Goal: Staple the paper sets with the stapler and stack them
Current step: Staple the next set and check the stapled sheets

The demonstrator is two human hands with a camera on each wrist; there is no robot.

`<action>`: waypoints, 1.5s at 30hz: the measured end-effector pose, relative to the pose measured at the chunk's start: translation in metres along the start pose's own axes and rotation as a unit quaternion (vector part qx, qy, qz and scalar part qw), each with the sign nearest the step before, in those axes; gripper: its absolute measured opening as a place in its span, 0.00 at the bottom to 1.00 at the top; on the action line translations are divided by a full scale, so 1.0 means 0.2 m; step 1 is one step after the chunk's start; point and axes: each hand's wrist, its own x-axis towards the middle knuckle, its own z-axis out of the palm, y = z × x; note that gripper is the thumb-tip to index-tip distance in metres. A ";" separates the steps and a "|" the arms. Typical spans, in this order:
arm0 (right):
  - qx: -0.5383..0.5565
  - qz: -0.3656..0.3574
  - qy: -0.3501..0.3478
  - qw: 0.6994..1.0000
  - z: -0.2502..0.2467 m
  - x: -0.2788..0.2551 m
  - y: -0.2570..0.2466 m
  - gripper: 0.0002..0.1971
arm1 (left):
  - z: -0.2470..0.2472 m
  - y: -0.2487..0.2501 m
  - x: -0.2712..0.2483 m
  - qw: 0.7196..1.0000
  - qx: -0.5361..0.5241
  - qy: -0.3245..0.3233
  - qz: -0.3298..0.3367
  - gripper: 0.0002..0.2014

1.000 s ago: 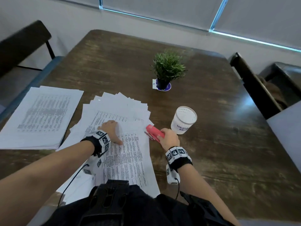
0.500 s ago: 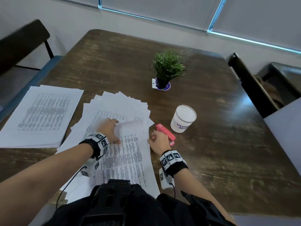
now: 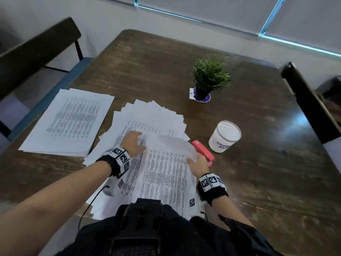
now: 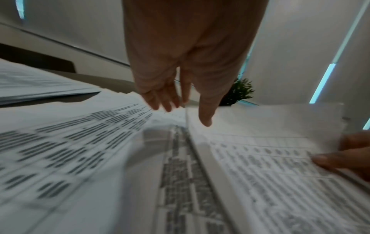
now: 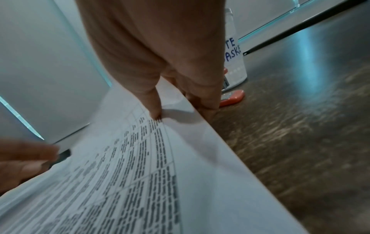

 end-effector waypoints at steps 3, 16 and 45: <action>-0.005 0.019 0.003 1.000 0.00 0.00 0.02 0.18 | -0.02 -0.08 -0.01 0.991 0.089 -0.028 -0.092 0.37; 0.037 0.040 0.013 0.998 0.02 -0.01 0.06 0.18 | -0.01 -0.10 -0.04 0.988 0.021 -0.031 -0.150 0.36; 0.325 0.027 0.007 0.945 -0.02 0.03 -0.11 0.33 | -0.16 0.17 -0.09 0.902 -0.431 -0.015 -0.039 0.20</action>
